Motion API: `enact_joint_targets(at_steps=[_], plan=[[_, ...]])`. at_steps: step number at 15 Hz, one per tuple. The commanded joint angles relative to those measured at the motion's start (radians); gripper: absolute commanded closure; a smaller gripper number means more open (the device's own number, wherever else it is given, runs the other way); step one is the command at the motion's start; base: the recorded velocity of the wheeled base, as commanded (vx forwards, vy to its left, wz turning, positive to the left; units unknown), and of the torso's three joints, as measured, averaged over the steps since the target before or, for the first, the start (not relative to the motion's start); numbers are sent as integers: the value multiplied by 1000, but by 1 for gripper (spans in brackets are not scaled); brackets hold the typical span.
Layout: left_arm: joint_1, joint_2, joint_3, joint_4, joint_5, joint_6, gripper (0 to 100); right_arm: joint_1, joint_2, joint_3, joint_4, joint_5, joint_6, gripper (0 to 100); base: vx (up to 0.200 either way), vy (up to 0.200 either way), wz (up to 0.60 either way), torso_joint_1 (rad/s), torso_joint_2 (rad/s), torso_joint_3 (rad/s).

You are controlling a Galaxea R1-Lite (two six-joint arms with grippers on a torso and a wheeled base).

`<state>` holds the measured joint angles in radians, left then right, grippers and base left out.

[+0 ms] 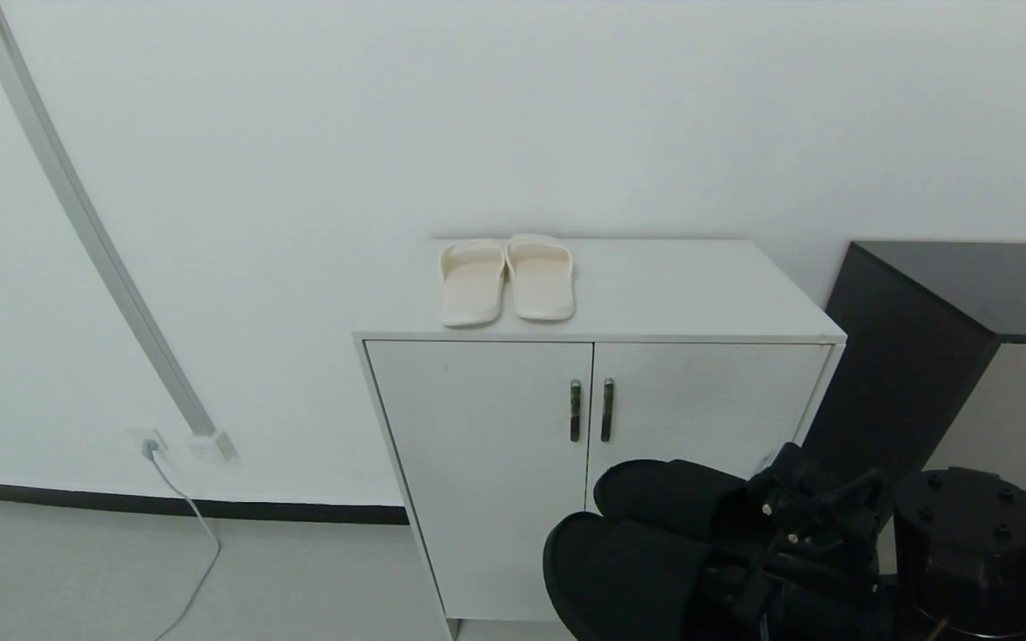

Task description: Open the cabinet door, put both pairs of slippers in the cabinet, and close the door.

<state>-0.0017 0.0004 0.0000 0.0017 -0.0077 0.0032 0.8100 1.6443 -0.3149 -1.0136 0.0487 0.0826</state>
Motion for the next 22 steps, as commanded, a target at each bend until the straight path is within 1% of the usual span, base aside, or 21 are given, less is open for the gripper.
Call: enact_joint_targets(at_steps=[1,5,10,13,14,18,20,21,22], plan=[[0,1,0,0,0,0,100,3,-7,2,0,0,0,100,0,0,0,-207,525,315],[0,1,0,0,-2,6,100,3,-6,3,0,2,2,100,0,0,0,-194,521,316],[0,1,0,0,-2,6,100,3,5,5,0,2,6,100,0,0,0,-166,487,319],[0,1,0,0,-2,0,100,1,20,5,0,2,6,100,0,0,0,-134,473,329],[0,1,0,0,-2,0,0,3,20,3,0,2,6,100,0,0,0,-119,461,334],[0,1,-2,1,-3,4,0,0,23,5,0,0,6,100,0,0,0,-94,453,361],[0,1,-2,3,-5,41,0,0,25,3,-2,-1,6,100,0,0,0,-34,444,400],[0,1,-2,3,-9,81,0,0,25,-6,-2,-4,8,100,0,0,0,-27,422,413],[-1,7,-8,-3,-14,83,0,0,31,-15,-2,-4,6,100,0,0,0,-17,359,344]])
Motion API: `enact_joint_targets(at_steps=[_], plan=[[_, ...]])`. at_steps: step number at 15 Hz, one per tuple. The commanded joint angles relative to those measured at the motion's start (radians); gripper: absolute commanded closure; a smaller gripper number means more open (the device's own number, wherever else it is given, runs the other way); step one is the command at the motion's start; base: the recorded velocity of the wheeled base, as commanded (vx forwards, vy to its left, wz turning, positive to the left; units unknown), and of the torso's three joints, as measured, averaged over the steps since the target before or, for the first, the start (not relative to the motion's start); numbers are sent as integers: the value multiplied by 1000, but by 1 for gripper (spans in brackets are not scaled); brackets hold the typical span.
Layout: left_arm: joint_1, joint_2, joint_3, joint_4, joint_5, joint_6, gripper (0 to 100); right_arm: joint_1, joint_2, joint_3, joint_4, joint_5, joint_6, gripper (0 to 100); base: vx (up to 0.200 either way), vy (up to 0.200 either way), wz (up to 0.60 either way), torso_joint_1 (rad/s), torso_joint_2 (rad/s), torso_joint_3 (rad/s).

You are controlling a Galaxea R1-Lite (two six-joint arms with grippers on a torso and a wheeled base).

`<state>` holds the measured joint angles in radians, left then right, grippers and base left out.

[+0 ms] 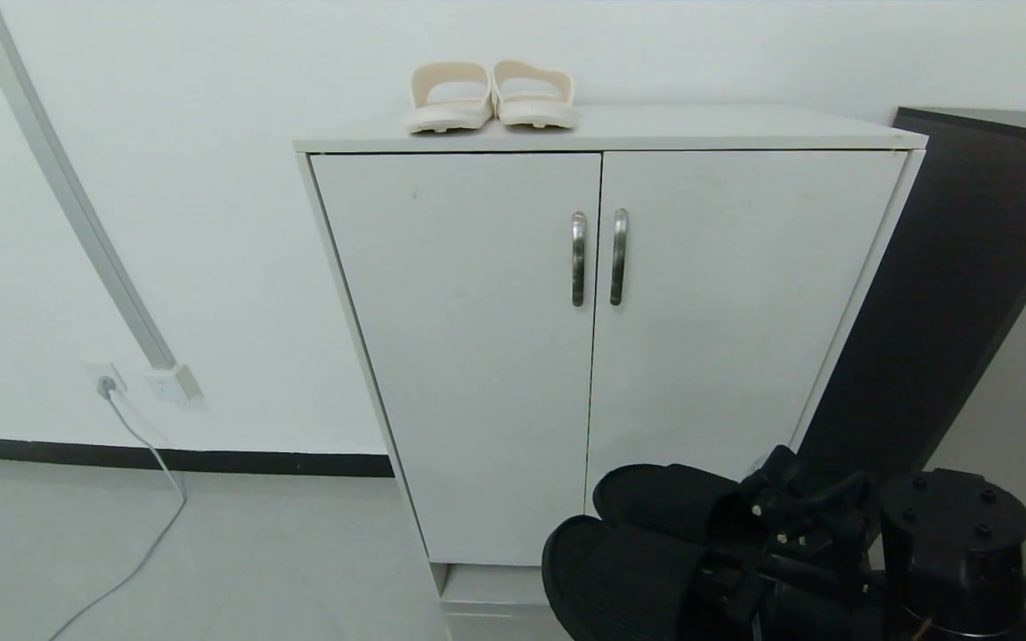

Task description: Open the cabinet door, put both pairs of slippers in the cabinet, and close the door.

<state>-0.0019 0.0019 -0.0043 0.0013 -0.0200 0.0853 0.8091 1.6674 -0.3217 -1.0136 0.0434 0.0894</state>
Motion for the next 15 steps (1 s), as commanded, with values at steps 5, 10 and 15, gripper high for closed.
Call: enact_joint_targets(at_steps=[5,10,15], plan=[[-6,339,-330,-44,-81,-134,0,-1,48,-13,-49,-2,0,100,0,0,0,-1,82,80],[-26,665,-342,-276,-388,-133,0,-2,55,3,-72,-11,0,100,0,0,0,0,0,0],[-237,1003,-393,-554,-380,-133,0,-4,52,1,-77,-11,-2,100,0,0,0,0,0,0]])
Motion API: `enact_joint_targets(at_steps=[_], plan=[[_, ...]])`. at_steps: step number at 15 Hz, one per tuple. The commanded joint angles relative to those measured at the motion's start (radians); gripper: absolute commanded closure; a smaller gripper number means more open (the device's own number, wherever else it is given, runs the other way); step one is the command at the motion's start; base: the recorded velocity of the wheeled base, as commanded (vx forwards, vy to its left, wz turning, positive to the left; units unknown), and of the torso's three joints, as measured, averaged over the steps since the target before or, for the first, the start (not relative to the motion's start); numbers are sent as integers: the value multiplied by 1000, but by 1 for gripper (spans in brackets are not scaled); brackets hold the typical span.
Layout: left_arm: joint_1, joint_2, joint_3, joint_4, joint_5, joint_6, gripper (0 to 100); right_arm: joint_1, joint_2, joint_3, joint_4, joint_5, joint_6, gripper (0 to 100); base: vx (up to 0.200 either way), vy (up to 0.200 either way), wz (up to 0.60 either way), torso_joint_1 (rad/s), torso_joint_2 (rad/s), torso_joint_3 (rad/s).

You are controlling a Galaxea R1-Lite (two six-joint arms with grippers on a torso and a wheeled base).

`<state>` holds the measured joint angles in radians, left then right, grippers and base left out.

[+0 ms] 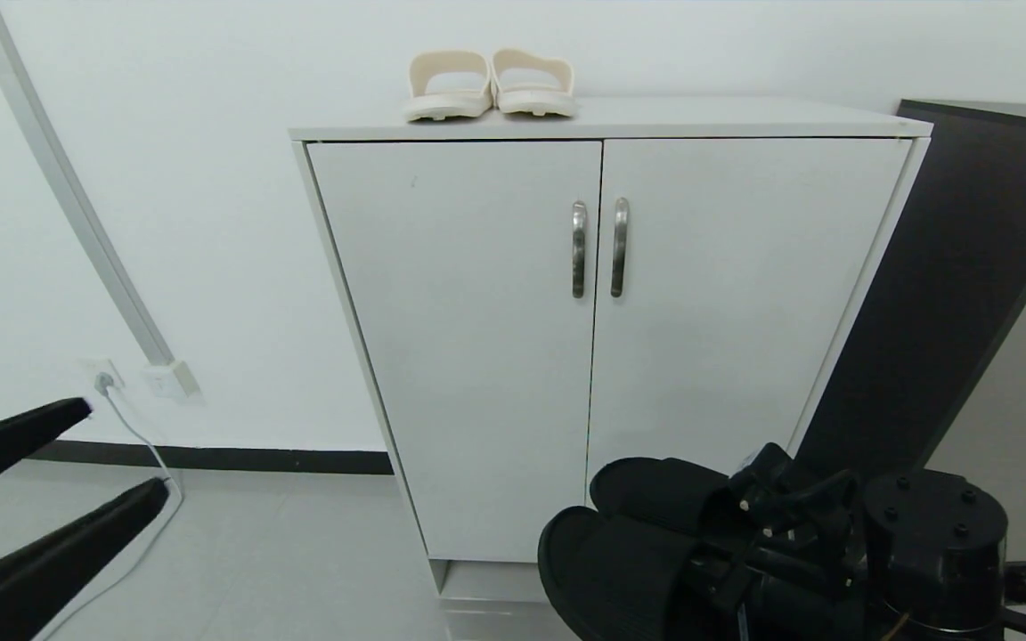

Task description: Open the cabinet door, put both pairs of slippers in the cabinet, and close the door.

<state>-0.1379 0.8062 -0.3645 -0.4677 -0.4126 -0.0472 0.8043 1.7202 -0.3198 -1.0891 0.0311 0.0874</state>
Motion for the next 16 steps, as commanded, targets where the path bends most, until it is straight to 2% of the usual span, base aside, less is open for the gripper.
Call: enact_joint_targets(at_steps=[1,2,3,4,5,6,7,8,10,13,15,16], plan=[[-161,266,-64,-121,64,0,0,1,-2,-1,-6,0,-3,100,0,0,0,0,0,0],[-221,318,-90,-146,118,0,0,1,-2,1,-11,0,-3,100,0,0,0,0,0,0],[-310,387,-133,-184,189,0,0,1,-2,1,-14,-7,-3,100,0,0,0,0,0,0],[-370,435,-168,-198,219,-2,0,0,-4,1,-17,-13,-2,100,0,0,0,0,0,0],[-425,492,-212,-200,239,0,0,-2,-4,2,-20,-14,0,100,0,0,0,0,0,0],[-445,512,-231,-200,245,0,0,-4,-4,2,-20,-13,0,100,0,0,0,0,0,0],[-502,581,-300,-201,262,1,0,-5,-4,4,-21,-13,0,100,0,0,0,0,0,0],[-529,625,-350,-203,268,1,0,-5,-4,5,-21,-14,-2,100,0,0,0,0,0,0],[-546,683,-424,-203,262,4,0,-5,-2,7,-21,-13,-2,100,0,0,0,0,0,0],[-543,826,-580,-198,127,-14,0,-7,-4,8,-35,-14,-3,100,0,0,0,0,0,0],[-545,889,-666,-192,98,-48,0,-7,-4,10,-37,-14,-3,100,0,0,0,0,0,0],[-545,943,-766,-161,60,-94,0,-8,-4,10,-38,-14,-3,100,0,0,0,0,0,0]])
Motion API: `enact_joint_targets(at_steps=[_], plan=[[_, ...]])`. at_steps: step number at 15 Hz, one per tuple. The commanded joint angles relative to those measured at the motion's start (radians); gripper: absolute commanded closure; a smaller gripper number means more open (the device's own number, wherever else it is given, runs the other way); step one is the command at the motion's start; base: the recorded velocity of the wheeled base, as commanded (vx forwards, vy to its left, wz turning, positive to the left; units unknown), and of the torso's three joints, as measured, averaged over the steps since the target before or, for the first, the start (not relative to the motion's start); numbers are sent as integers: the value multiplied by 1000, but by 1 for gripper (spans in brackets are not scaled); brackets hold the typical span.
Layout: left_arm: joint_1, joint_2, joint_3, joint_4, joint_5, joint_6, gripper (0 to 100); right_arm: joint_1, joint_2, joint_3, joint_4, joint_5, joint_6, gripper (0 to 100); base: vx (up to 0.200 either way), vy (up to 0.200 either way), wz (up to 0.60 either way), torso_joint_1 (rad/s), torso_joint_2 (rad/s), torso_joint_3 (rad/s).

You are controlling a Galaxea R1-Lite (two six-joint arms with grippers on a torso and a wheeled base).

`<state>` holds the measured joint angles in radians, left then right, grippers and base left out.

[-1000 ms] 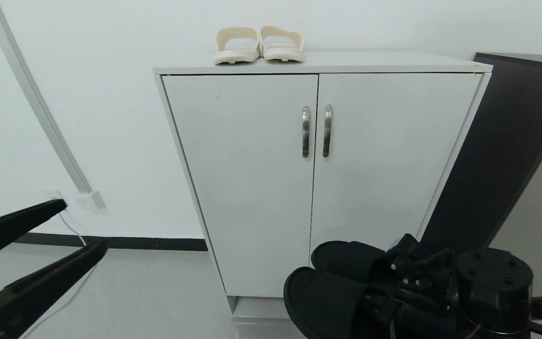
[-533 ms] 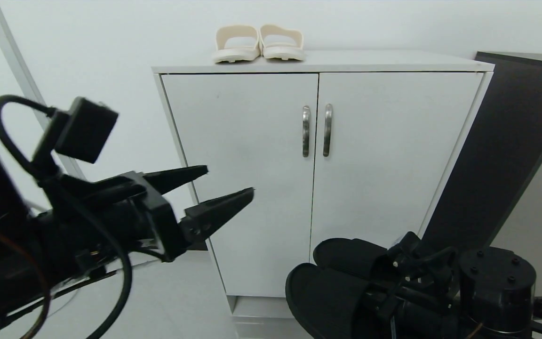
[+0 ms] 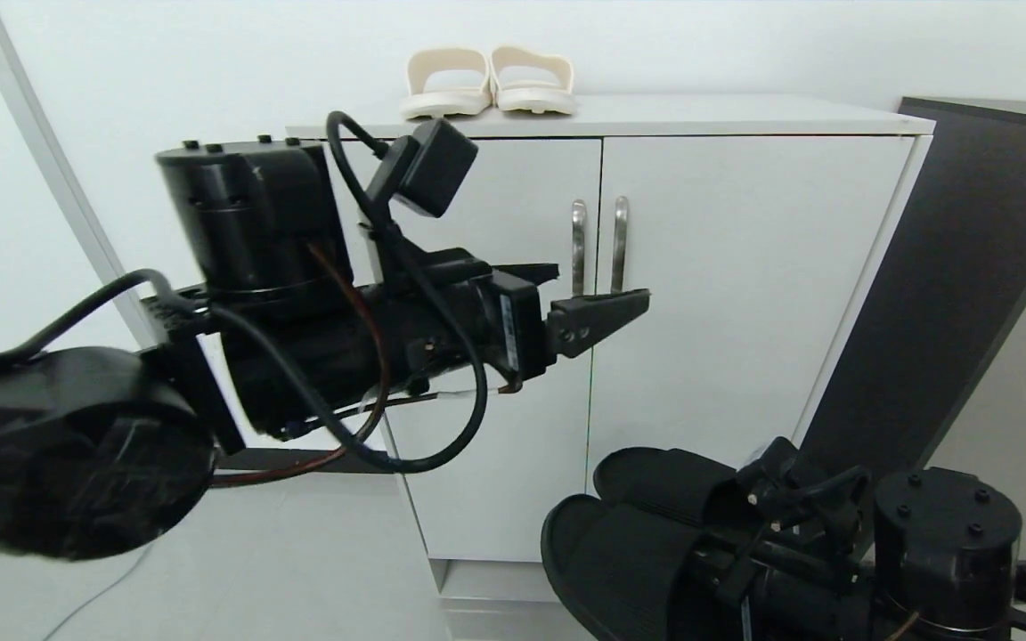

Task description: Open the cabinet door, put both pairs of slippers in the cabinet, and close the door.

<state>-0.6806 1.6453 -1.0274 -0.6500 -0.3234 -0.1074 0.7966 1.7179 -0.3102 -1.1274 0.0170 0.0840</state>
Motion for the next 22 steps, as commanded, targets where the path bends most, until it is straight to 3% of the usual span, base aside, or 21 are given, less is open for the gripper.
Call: enact_joint_targets(at_steps=[1,2,4,5,10,16,17,22], plan=[[-2,117,-168,73,-55,-87,0,-8,0,0,0,0,0,100,0,0,0,0,0,0],[-2,120,-229,130,-109,-146,0,-16,0,0,0,0,-1,100,0,0,0,0,0,0],[6,129,-310,179,-195,-225,0,-28,0,0,0,1,-1,100,0,0,0,0,0,0],[6,149,-353,199,-206,-252,0,-28,2,0,0,1,-1,100,0,0,0,0,0,0],[32,263,-461,207,-192,-250,0,-30,5,-1,0,0,-1,100,0,0,0,0,0,0],[64,281,-479,204,-177,-248,0,-40,8,-1,2,1,-1,100,0,0,0,0,0,0],[64,281,-480,204,-134,-247,0,-40,9,-3,2,1,-1,100,0,0,0,0,0,0],[66,343,-557,207,-72,-244,0,-40,9,-4,2,1,-1,100,0,0,0,0,0,0]])
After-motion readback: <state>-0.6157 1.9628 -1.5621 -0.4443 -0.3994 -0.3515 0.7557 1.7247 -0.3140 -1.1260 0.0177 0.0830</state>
